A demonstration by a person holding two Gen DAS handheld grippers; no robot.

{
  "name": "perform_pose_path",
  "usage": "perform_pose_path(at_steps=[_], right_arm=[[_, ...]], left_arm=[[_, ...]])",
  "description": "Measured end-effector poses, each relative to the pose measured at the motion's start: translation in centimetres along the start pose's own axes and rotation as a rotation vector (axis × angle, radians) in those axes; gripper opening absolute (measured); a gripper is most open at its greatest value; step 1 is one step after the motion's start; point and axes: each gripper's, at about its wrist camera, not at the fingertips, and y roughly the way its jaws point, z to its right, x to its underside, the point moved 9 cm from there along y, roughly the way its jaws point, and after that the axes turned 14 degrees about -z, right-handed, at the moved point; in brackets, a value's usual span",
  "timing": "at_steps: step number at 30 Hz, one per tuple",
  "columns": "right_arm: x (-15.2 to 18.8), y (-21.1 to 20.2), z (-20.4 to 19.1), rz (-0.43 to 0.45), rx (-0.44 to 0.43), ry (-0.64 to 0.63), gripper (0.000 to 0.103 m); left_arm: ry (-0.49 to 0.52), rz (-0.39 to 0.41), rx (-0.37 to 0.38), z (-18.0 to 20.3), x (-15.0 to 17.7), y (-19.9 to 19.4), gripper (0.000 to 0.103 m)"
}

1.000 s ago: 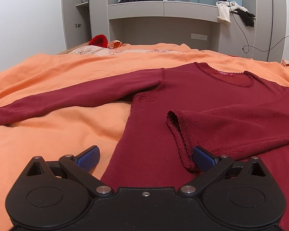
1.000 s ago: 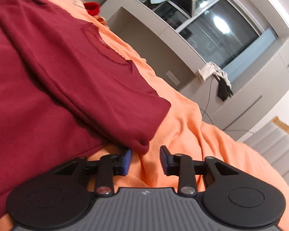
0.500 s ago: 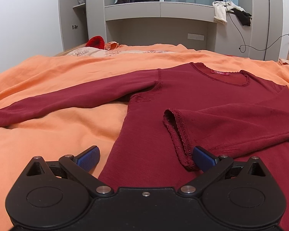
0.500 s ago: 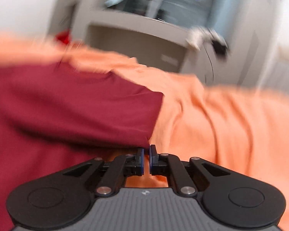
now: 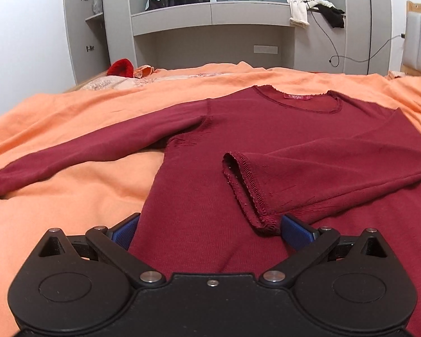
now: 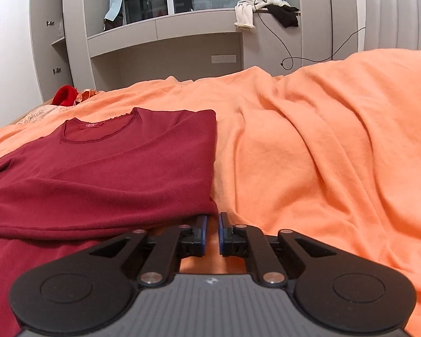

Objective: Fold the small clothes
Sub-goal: 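Move the left tool to the other sleeve cuff and lower it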

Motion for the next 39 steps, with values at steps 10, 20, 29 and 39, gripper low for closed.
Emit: perform_pose_path(at_steps=[10,20,29,39], right_arm=[[0.6,-3.7,-1.0,0.04,-0.044,-0.02,0.079],[1.4,-6.9,-7.0,0.088,-0.251,-0.097,0.103],[2.9,-6.2,-9.8,0.053,-0.307,-0.139,0.103],[3.9,-4.2,-9.5,-0.018,-0.317,-0.106,0.103]], left_arm=[[-0.207,0.078,0.007,-7.0,-1.5,-2.7,0.102],[-0.655,0.046,-0.09,-20.6,0.1,-2.4,0.102],[-0.814,0.065,-0.083,-26.3,-0.2,-0.2,0.102],[-1.011,0.187,-0.158,-30.8,-0.5,1.1,0.093]])
